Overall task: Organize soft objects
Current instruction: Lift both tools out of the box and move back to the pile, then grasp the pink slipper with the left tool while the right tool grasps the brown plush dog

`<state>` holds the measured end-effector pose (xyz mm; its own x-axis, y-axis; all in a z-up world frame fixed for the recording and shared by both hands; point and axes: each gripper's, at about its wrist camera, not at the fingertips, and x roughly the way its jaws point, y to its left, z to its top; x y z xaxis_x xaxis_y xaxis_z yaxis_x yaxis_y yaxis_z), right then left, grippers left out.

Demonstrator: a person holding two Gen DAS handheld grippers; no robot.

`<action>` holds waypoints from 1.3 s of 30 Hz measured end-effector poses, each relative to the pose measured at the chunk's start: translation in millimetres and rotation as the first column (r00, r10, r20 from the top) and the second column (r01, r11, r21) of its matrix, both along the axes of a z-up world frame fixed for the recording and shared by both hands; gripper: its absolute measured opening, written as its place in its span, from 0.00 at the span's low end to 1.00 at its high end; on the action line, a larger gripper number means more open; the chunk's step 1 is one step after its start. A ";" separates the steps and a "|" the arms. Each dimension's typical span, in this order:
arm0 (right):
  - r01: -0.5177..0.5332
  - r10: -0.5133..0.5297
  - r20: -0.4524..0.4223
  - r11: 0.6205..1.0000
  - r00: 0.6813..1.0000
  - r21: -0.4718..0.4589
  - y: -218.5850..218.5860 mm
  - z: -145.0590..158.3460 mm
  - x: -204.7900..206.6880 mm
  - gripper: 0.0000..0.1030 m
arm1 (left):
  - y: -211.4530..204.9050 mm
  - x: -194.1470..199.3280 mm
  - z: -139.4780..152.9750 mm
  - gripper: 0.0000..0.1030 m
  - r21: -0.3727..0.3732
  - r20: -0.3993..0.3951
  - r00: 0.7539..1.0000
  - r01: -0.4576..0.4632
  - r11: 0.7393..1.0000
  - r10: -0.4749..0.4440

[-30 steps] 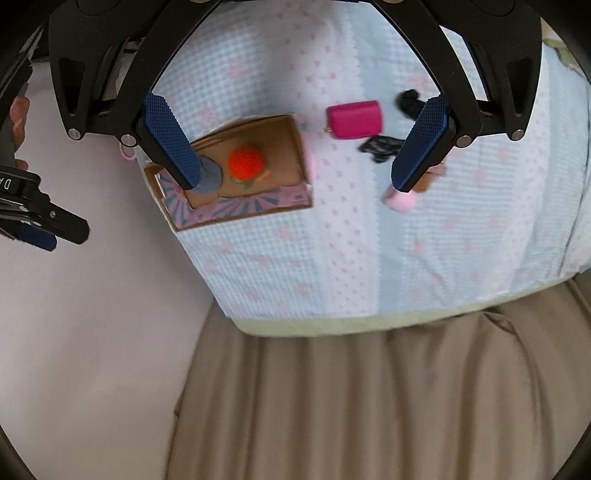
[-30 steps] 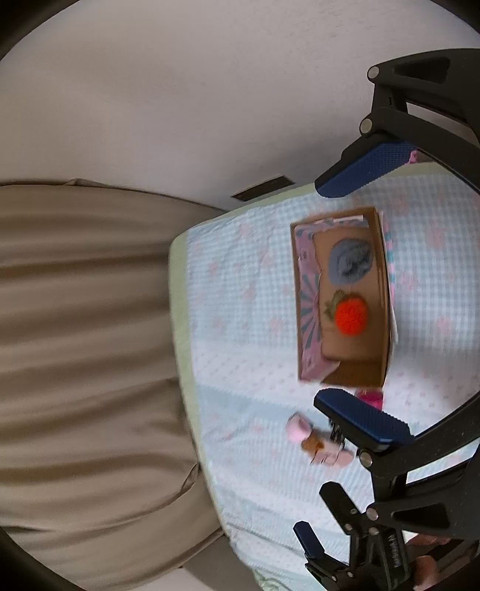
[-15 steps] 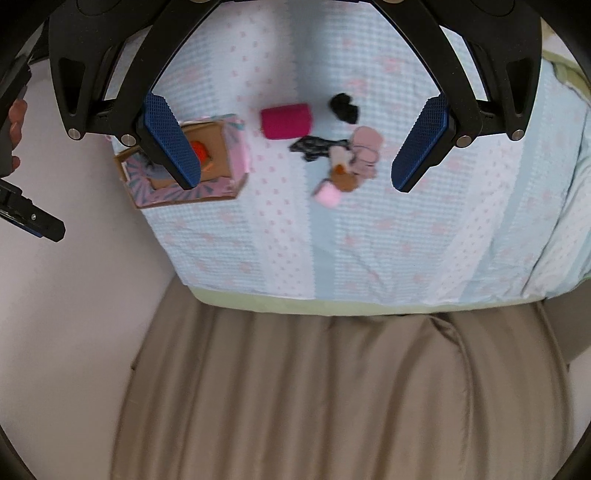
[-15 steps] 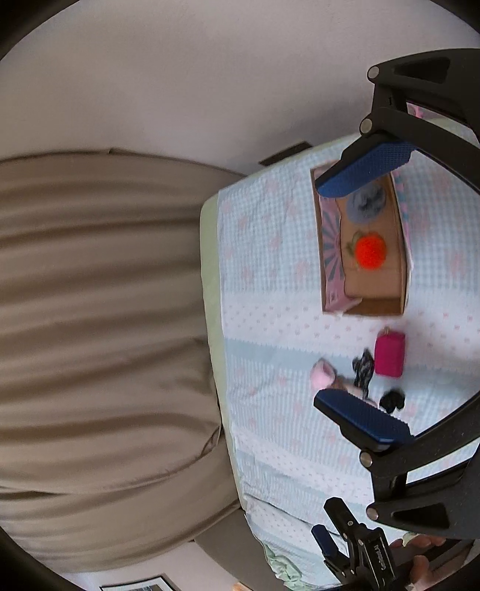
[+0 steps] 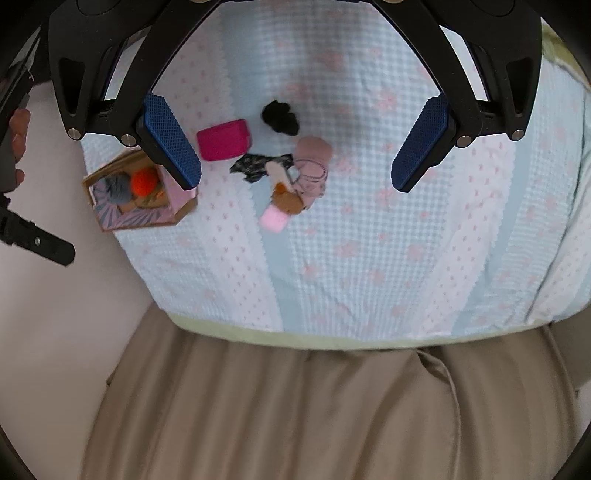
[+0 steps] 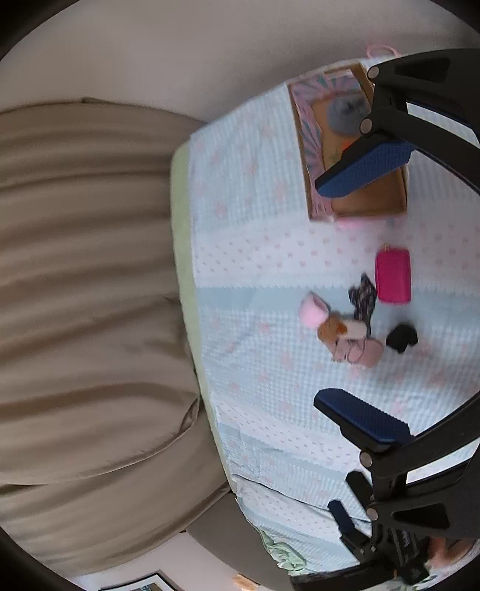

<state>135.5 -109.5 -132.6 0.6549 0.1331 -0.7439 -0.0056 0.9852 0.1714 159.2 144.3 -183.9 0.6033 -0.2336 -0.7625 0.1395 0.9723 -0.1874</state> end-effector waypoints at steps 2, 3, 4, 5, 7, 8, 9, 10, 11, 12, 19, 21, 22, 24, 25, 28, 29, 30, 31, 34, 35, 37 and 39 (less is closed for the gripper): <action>0.006 -0.006 -0.021 1.000 1.000 0.011 13.4 -14.6 9.8 1.00 | 7.1 11.5 -17.3 1.00 -0.008 -0.015 0.999 0.031 1.000 -0.031; 0.008 -0.008 -0.029 1.000 1.000 0.015 19.4 -19.7 14.2 1.00 | 9.9 17.4 -27.0 1.00 -0.011 -0.024 0.999 0.046 0.999 -0.047; 0.011 -0.010 -0.036 1.000 0.999 0.018 25.8 -26.7 18.6 1.00 | 12.9 24.7 -38.3 1.00 -0.015 -0.035 0.997 0.064 0.998 -0.064; 0.015 -0.014 -0.044 1.000 0.999 0.019 31.7 -34.6 24.2 1.00 | 14.2 30.3 -46.7 1.00 -0.017 -0.043 0.996 0.076 0.997 -0.076; 0.023 -0.021 -0.062 0.999 0.998 0.027 43.2 -53.4 36.4 1.00 | 16.2 45.9 -72.4 1.00 -0.033 -0.063 0.992 0.109 0.994 -0.111; 0.026 -0.024 -0.068 0.999 0.997 0.033 48.4 -64.3 42.4 1.00 | 15.2 50.3 -81.2 1.00 -0.040 -0.068 0.990 0.119 0.992 -0.121; 0.029 -0.026 -0.077 0.999 0.997 0.038 52.7 -72.9 47.6 1.00 | 15.6 59.6 -98.6 1.00 -0.059 -0.079 0.987 0.139 0.989 -0.143; 0.032 -0.029 -0.086 0.999 0.996 0.043 55.9 -82.3 52.5 1.00 | 15.5 66.5 -112.1 1.00 -0.071 -0.090 0.984 0.149 0.986 -0.155; 0.035 -0.031 -0.093 0.998 0.995 0.050 59.6 -93.4 58.2 1.00 | 14.4 71.2 -121.0 1.00 -0.079 -0.097 0.982 0.154 0.985 -0.162; 0.038 -0.031 -0.103 0.997 0.994 0.060 63.5 -107.2 65.3 1.00 | 13.7 77.7 -134.4 1.00 -0.091 -0.105 0.979 0.163 0.982 -0.173; 0.041 -0.017 -0.192 0.992 0.981 0.121 75.5 -198.7 109.3 0.95 | -2.3 115.9 -220.2 0.99 -0.091 -0.138 0.957 0.244 0.965 -0.255; 0.037 -0.010 -0.220 0.992 0.975 0.117 77.0 -221.5 118.6 0.89 | -6.1 121.2 -238.3 0.98 -0.083 -0.149 0.951 0.262 0.962 -0.271; 0.035 -0.006 -0.235 0.992 0.972 0.119 77.2 -233.7 124.6 0.88 | -9.5 124.8 -250.5 0.98 -0.078 -0.157 0.947 0.273 0.959 -0.282; 0.036 -0.003 -0.252 0.991 0.968 0.126 77.0 -250.7 131.9 0.85 | -13.1 130.7 -263.5 0.97 -0.072 -0.166 0.942 0.282 0.957 -0.290; 0.035 -0.001 -0.261 0.991 0.965 0.128 77.4 -259.1 135.4 0.85 | -15.7 134.0 -272.7 0.97 -0.069 -0.173 0.940 0.287 0.955 -0.295; 0.029 0.009 -0.279 0.991 0.960 0.130 80.2 -278.2 143.6 0.85 | -20.4 138.5 -287.1 0.93 -0.078 -0.185 0.934 0.297 0.952 -0.307; 0.027 0.012 -0.286 0.991 0.958 0.133 81.0 -283.1 146.2 0.85 | -22.8 140.4 -291.9 0.90 -0.083 -0.190 0.930 0.303 0.949 -0.313; 0.027 0.015 -0.294 0.990 0.956 0.138 81.7 -288.8 149.2 0.85 | -24.8 140.8 -293.3 0.87 -0.084 -0.194 0.928 0.306 0.948 -0.317; 0.027 0.018 -0.302 0.989 0.953 0.143 82.5 -293.4 152.0 0.85 | -27.4 142.6 -296.9 0.86 -0.080 -0.199 0.926 0.311 0.947 -0.321; 0.024 0.028 -0.311 0.987 0.950 0.161 85.7 -302.7 158.5 0.85 | -31.6 148.0 -301.5 0.79 -0.073 -0.196 0.924 0.320 0.944 -0.328; 0.021 0.032 -0.314 0.986 0.949 0.165 87.0 -305.5 160.6 0.81 | -33.4 149.2 -302.1 0.76 -0.069 -0.194 0.924 0.322 0.944 -0.329; 0.018 0.043 -0.327 0.983 0.944 0.181 89.3 -309.9 164.0 0.70 | -36.4 151.8 -302.2 0.68 -0.061 -0.194 0.923 0.326 0.943 -0.332; 0.023 0.041 -0.336 0.982 0.941 0.186 90.8 -313.9 165.6 0.62 | -40.5 153.2 -302.0 0.46 -0.049 -0.197 0.920 0.336 0.940 -0.339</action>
